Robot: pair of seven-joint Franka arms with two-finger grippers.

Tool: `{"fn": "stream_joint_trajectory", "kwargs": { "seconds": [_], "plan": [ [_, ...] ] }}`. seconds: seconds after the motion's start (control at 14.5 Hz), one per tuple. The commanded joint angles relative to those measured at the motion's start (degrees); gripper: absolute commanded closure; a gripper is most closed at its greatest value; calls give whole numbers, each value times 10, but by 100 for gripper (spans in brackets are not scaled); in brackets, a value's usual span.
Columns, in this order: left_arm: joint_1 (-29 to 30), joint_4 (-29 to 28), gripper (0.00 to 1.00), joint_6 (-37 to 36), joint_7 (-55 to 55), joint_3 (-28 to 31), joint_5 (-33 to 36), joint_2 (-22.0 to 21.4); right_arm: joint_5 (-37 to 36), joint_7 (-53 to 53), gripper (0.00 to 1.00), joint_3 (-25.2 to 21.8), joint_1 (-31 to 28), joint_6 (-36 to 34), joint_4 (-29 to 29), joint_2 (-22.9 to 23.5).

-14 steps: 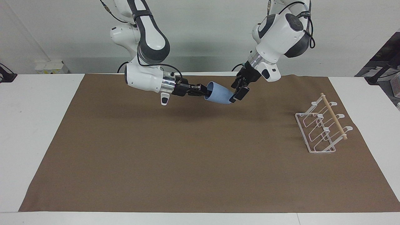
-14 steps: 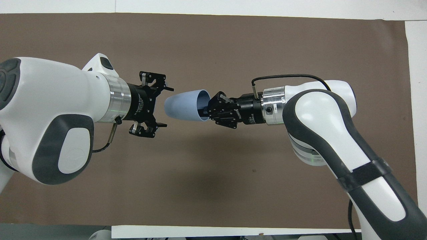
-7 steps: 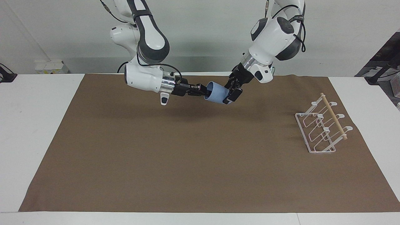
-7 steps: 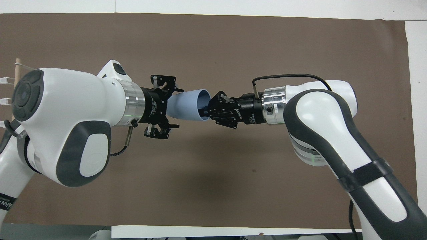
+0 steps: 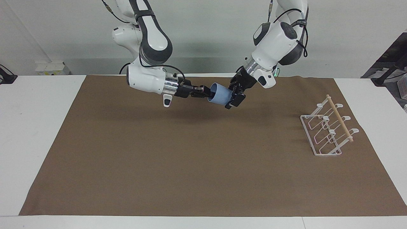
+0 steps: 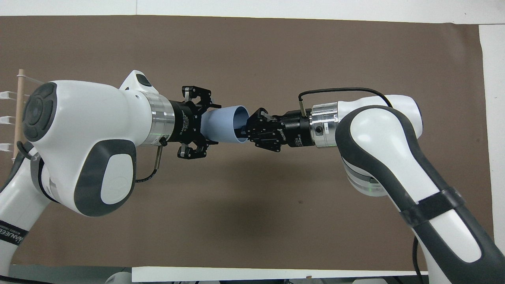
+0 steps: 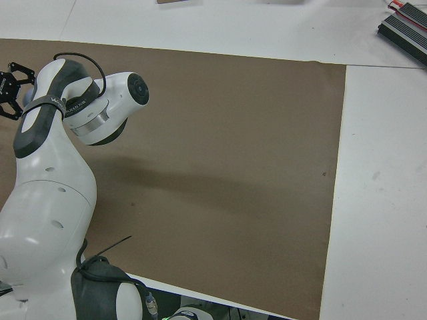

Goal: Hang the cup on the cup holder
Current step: 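Close the left gripper on the cup base held by the right gripper, then open the right gripper and pull it back from the cup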

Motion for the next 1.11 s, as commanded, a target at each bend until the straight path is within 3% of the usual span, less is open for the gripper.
{"fn": "stream_joint_trajectory", "kwargs": {
  "seconds": [0.0, 0.07, 0.14, 0.48, 0.76, 1.04],
  "plan": [
    [-13, -4, 51, 5, -8, 7, -10, -5, 10, 7, 91, 1, 0, 11, -9, -14],
    [-14, -4, 58, 7, -6, 7, -10, -5, 10, 8, 28, 1, 0, 16, -8, -14],
    [-14, -2, 59, 6, -8, 7, -10, -5, 10, 9, 2, 1, 0, 20, -5, -13],
    [-5, 5, 61, -9, -22, 11, -4, -5, -20, 16, 1, -2, -20, 7, 13, -15],
    [41, 11, 61, -68, -30, 13, 71, -5, -209, 16, 1, -3, -68, -8, 19, -54],
    [82, 13, 61, -149, -42, 13, 268, -5, -402, 16, 1, -3, -106, -13, 18, -70]
  ]
}}
